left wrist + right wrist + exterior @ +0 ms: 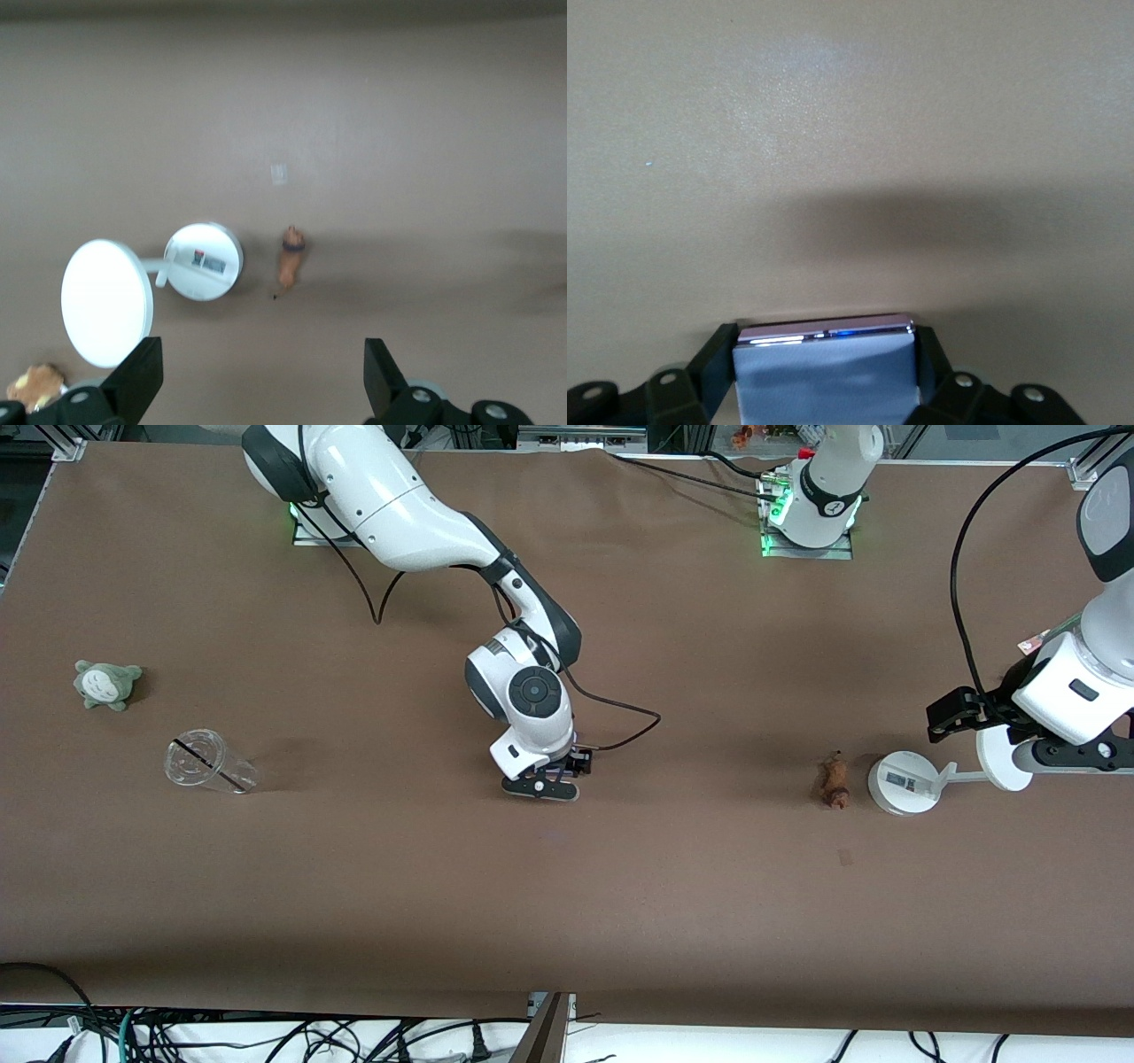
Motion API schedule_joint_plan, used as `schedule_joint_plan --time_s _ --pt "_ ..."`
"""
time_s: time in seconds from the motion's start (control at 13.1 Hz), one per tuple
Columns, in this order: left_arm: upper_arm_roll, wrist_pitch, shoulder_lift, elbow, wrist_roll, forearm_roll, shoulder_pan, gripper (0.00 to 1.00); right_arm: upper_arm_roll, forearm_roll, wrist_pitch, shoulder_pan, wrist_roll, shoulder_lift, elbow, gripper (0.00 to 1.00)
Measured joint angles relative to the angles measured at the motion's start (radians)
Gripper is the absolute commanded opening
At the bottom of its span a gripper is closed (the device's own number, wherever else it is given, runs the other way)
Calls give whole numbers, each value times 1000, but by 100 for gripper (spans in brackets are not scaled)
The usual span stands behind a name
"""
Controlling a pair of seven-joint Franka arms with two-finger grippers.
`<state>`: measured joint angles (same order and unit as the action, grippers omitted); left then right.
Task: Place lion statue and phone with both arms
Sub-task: 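Set the lion by the lamp while the right gripper grasps the phone, then carry the white phone with the right gripper toward the clear cup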
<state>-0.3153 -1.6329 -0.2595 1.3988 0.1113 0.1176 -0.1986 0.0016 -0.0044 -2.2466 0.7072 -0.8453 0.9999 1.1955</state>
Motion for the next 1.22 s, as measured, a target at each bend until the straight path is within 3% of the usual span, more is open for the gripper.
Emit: schedule_joint_plan --time_s 0.23,0.46,0.61,0.84,1.22 --pt "18 40 11 -2 -1 -2 14 100 -12 0 19 -15 52 -5 -16 35" --pt "174 41 68 40 -2 -24 152 100 -16 6 131 -74 140 -54 -35 34" --pt "232 -20 142 139 -2 -34 202 100 -17 11 217 -110 206 -108 -37 35" --pt "238 -65 257 298 -4 -38 207 100 -22 12 293 -181 325 -194 2 34" --pt "225 -55 267 311 -5 -38 216 100 -28 13 299 -317 512 -295 147 35"
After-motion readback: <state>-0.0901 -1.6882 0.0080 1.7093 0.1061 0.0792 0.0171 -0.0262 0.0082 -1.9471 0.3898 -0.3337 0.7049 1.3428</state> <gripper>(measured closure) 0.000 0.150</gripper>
